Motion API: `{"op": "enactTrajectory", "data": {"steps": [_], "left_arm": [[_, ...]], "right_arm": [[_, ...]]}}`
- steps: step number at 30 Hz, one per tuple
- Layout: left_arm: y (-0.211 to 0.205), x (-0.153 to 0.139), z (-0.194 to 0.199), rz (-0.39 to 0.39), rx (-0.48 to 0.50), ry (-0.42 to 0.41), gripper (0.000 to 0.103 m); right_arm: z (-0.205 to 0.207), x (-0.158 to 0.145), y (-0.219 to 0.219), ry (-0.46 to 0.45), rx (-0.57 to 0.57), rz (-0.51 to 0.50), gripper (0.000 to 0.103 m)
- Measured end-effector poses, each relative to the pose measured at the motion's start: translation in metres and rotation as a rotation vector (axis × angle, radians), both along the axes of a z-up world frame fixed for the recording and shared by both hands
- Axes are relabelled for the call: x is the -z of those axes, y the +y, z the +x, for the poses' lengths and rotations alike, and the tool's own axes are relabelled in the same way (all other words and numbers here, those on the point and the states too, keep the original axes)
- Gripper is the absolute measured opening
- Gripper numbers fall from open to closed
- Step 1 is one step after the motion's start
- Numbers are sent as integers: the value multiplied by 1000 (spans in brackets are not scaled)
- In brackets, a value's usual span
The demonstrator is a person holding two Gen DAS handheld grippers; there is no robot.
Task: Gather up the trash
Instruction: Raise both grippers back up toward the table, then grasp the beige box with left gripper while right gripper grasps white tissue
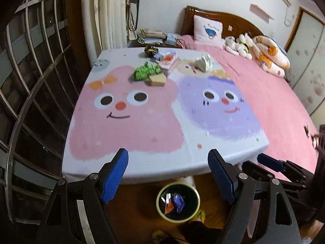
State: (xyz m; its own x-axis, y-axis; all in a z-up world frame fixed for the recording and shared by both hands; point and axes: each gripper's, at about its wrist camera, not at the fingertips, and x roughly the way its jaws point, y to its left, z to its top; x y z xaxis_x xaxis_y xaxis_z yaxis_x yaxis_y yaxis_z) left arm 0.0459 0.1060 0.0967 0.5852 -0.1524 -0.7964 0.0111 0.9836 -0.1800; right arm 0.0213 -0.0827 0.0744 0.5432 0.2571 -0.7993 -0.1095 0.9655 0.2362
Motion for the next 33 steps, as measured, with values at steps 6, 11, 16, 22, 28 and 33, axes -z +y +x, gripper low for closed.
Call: {"op": "enactTrajectory", "data": {"steps": [6, 11, 16, 22, 28, 33], "left_arm": [[3, -5, 48, -27, -53, 2, 82], [-8, 5, 104, -27, -118, 21, 82], [-27, 26, 183, -22, -215, 59, 82], [-42, 71, 282, -41, -317, 143, 82], [-48, 131, 353, -17, -393, 227, 82], [-44, 170, 387, 6, -454, 275, 82]], "right_arm": [[44, -19, -13, -53, -2, -20, 56], [110, -24, -36, -82, -23, -18, 58], [194, -11, -60, -70, -76, -11, 59], [291, 23, -86, -21, -165, -14, 59], [361, 65, -95, 20, -231, -27, 59], [399, 92, -101, 33, -256, -23, 59]]}}
